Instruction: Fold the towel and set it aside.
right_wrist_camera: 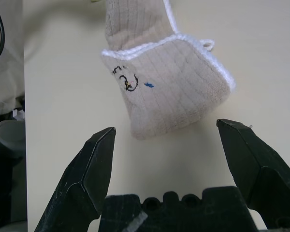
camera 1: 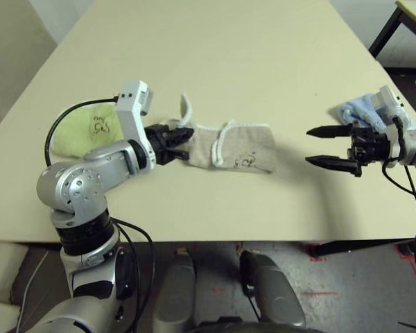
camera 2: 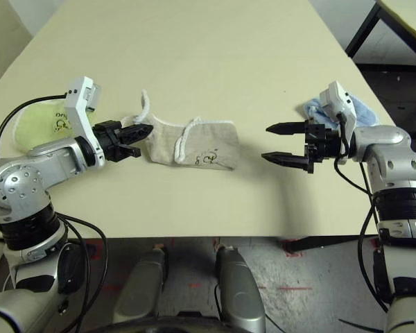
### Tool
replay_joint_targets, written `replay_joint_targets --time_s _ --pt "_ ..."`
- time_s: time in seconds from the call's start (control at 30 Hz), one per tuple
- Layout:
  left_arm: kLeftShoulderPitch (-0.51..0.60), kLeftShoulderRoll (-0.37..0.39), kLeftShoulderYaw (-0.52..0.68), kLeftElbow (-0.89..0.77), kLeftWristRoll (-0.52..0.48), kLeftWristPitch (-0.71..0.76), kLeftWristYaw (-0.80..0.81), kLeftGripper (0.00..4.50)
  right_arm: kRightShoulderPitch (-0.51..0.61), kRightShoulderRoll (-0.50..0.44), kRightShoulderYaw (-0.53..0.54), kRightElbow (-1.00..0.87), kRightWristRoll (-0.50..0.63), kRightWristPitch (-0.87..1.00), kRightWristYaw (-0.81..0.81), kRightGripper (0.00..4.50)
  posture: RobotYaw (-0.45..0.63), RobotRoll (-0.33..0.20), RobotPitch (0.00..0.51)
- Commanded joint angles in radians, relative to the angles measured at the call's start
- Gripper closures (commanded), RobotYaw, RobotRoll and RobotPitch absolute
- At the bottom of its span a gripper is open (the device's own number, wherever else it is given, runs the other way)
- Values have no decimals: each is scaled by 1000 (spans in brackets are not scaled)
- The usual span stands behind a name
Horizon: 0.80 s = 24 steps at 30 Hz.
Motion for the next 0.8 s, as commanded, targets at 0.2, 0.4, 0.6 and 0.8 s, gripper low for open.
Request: replay_joint_targets --time_s 0.2,0.4,0.6,0.8 --pt "-47 -93 -116 92 2 -16 -2 4454 16 -11 -7 25 -13 -11 -15 0 89 0 137" --pt "-24 -103 -233 201 43 -97 -17 4454 31 -19 -13 23 -11 -11 -25 0 65 0 140" --pt "-24 -123 -296 306 83 -190 -18 4454 54 -27 -18 -2 -4 -3 -37 0 46 0 142" --pt "-16 -136 -337 321 104 -251 -20 2687 64 -26 -16 -19 -2 4 -49 0 44 0 145"
